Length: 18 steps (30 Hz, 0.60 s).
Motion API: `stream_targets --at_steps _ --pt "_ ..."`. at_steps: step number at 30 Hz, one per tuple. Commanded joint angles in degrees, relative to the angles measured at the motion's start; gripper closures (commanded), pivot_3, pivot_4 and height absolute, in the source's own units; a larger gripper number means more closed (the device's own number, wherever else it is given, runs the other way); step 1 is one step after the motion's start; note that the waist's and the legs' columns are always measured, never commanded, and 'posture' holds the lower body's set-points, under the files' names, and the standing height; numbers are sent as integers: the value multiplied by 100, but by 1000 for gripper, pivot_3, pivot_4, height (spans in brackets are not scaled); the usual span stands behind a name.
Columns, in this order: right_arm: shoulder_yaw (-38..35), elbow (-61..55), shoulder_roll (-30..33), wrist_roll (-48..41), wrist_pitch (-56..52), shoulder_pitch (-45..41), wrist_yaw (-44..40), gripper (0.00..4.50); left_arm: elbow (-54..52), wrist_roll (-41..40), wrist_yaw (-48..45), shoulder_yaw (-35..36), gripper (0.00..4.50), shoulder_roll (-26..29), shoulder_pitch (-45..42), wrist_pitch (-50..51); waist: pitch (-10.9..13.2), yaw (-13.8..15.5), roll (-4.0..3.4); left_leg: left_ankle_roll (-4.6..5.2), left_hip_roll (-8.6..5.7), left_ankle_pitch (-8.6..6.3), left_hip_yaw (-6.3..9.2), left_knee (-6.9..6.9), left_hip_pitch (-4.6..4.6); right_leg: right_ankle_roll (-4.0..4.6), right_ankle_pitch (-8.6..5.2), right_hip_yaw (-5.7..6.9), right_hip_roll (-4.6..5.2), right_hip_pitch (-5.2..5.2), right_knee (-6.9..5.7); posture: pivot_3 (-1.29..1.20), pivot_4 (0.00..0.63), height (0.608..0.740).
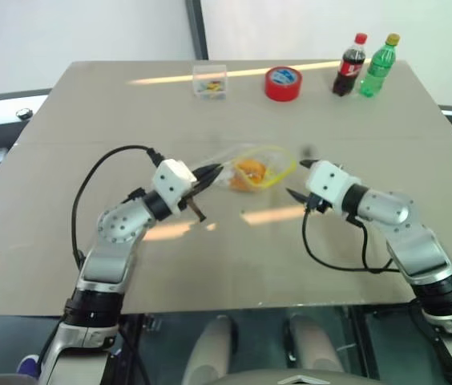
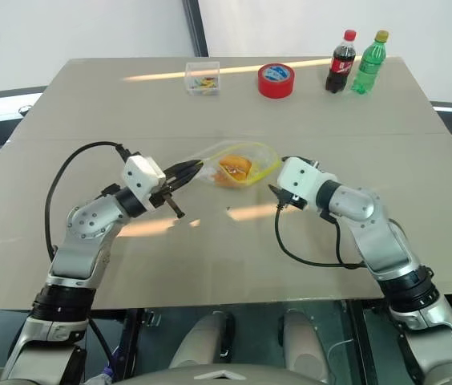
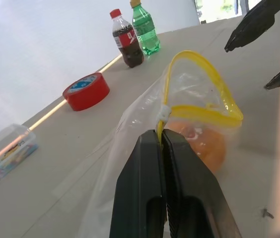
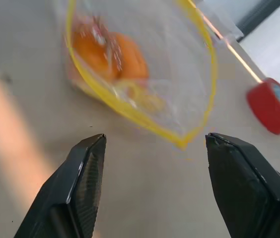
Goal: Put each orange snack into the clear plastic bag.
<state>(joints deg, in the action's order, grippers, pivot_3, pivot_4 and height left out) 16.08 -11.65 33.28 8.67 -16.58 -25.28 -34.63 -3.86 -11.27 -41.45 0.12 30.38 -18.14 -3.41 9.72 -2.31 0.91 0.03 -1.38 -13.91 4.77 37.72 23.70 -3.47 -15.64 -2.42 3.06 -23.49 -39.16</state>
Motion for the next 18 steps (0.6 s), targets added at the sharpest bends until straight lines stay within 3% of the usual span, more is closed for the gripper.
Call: stream_targets --at_steps 1,9,15,18 --pt "118 528 -99 561 641 -181 469 1262 -59 -210 -37 210 4500 27 -154 72 0 -6 0 0 0 0 -2 1 0 0 0 -1 0 0 -1 0 150 740" --pt "105 1585 -786 764 1365 -742 919 1262 -124 -259 -67 271 4500 49 -156 164 0 -6 0 -22 2 13 -5 6 1 0 0 -6 -1 -1 -5 0 150 740" --pt "-21 1776 -905 777 1620 -924 1016 1262 -281 -255 -19 322 4500 66 -37 225 0 10 0 -22 3 13 -2 9 3 0 0 -5 2 0 -4 0 150 740" --pt "-36 1824 -904 772 1710 -950 986 2144 -328 -248 4 316 4500 60 -7 246 0 5 0 -22 3 13 -2 9 3 0 0 -5 1 -1 -6 0 150 740"
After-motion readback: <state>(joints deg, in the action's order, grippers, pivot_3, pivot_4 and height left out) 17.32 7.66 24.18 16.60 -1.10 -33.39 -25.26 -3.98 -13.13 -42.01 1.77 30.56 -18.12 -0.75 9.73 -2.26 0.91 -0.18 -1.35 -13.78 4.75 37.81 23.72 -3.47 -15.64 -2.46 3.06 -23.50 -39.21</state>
